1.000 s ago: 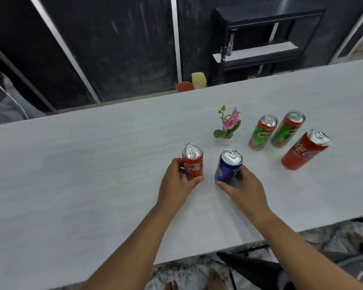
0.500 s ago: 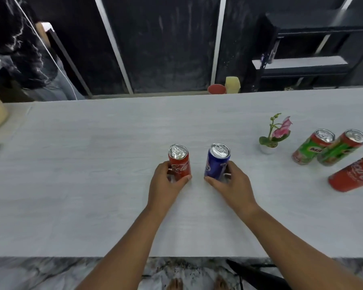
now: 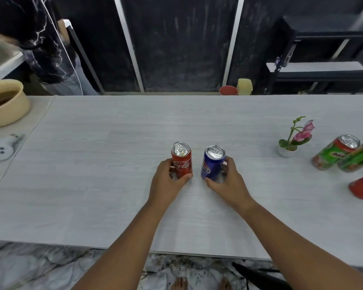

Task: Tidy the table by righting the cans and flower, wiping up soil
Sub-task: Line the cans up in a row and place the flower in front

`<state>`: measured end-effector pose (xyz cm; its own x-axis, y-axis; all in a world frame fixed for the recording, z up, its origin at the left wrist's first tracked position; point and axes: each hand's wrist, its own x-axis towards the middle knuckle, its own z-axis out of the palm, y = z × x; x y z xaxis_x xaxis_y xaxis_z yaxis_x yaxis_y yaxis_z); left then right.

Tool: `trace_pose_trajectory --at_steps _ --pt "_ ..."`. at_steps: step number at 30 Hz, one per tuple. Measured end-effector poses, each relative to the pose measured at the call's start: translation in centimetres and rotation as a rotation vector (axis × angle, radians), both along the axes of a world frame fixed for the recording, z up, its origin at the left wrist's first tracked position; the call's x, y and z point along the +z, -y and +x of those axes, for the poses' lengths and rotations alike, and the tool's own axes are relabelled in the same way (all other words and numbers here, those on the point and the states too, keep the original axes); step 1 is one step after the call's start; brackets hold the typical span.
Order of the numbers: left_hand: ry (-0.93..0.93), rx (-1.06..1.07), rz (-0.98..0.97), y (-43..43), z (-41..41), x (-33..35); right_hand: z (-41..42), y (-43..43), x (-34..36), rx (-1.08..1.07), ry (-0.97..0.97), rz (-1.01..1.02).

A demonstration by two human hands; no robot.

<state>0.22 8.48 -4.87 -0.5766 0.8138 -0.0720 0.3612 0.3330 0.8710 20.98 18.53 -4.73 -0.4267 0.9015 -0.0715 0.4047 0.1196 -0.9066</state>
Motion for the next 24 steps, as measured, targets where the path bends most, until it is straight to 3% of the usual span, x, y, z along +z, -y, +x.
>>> trace_pose_trajectory --at_steps 6,24 --pt "0.0 -0.057 -0.014 0.2 -0.5 -0.6 -0.7 -0.3 -0.9 -0.041 0.082 0.102" --pt "-0.078 -0.008 0.048 0.7 -0.9 -2.0 0.1 -1.2 -1.6 0.034 0.094 0.095"
